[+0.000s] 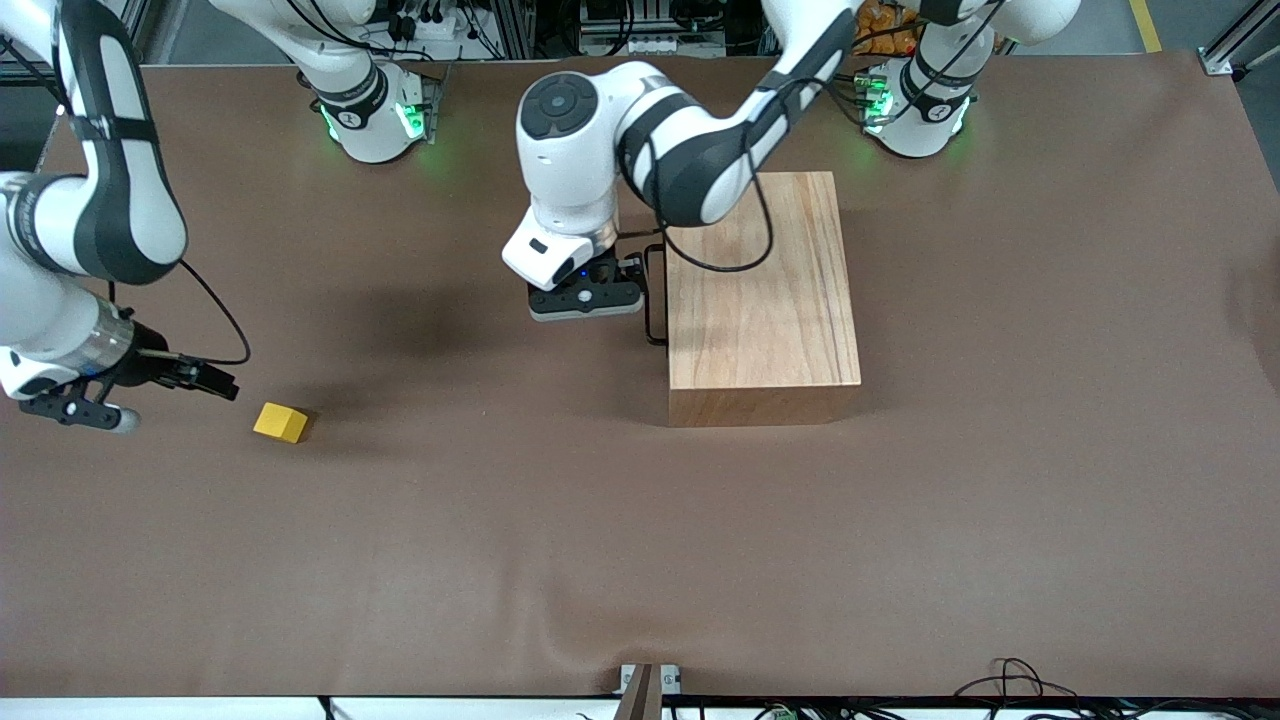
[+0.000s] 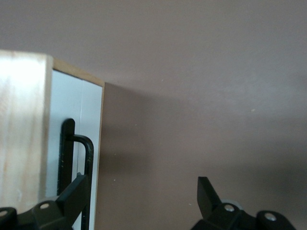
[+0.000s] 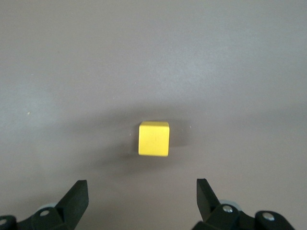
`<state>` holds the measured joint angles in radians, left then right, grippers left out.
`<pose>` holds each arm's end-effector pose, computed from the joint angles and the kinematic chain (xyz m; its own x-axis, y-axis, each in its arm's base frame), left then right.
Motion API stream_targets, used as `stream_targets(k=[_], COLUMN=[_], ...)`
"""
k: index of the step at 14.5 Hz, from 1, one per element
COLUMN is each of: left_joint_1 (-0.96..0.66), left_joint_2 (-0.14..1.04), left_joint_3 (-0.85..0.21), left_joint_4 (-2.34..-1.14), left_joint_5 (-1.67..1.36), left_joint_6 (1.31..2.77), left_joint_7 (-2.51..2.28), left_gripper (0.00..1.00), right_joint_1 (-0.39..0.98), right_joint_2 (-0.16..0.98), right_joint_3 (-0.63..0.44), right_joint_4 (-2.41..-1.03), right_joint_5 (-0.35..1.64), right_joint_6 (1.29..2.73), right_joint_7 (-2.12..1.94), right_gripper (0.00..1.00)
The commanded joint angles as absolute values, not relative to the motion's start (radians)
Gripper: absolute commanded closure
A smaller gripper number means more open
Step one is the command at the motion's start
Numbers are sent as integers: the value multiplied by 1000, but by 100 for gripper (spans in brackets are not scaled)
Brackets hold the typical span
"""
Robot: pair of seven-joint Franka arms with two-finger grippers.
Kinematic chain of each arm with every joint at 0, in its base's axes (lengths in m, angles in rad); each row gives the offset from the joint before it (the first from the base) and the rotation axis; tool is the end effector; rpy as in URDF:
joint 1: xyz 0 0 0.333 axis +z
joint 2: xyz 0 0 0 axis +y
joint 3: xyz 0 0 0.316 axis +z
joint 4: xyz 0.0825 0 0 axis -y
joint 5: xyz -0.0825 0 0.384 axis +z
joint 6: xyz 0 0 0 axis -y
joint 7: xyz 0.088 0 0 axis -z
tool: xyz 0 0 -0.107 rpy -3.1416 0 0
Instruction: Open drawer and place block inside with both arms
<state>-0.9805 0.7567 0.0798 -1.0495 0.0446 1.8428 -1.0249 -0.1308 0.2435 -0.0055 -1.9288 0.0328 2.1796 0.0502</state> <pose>0.4599 -0.6067 0.3945 0.9907 0.0887 0.1031 0.0911 -0.9957 -0.0191 0.6029 -0.0813 0.3642 0.9790 -0.2036 0.0058 -0.2034 -0.9787 -0.0260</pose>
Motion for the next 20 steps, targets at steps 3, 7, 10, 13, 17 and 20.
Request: stream_targets(k=[3,7,10,13,17,20], left_joint_1=[-1080,-1080,-1077,-1077,-1078,-1078], left_joint_2=[851,884,884,884,885,902], left_joint_3=[178,170,173,179,184,183], left_joint_4=[-1009,-1008,-1009,-1009,-1009,-1008], left_joint_5=[61,60,57,58,57,57], left_joint_6=[1720,1694,1678,1645,1615,1634], left_joint_7=[-1075,-1163,-1169,-1170,-1169,-1169], left_gripper=[0,0,0,0,0,0], right_joint_1=[-146,-126,-130,-141,-146,-146], right_joint_2=[428,508,517,560,574,601], right_joint_3=[-3,-5,-5,-5,-3,-3], right_joint_4=[-1760,-1758,-1811,-1822,-1845,-1847], right_joint_5=[15,11,11,12,14,14], right_joint_6=[2160,2253,2255,2264,2266,2302], right_joint_7=[78,81,94,104,106,106], right_gripper=[0,0,0,0,0,0])
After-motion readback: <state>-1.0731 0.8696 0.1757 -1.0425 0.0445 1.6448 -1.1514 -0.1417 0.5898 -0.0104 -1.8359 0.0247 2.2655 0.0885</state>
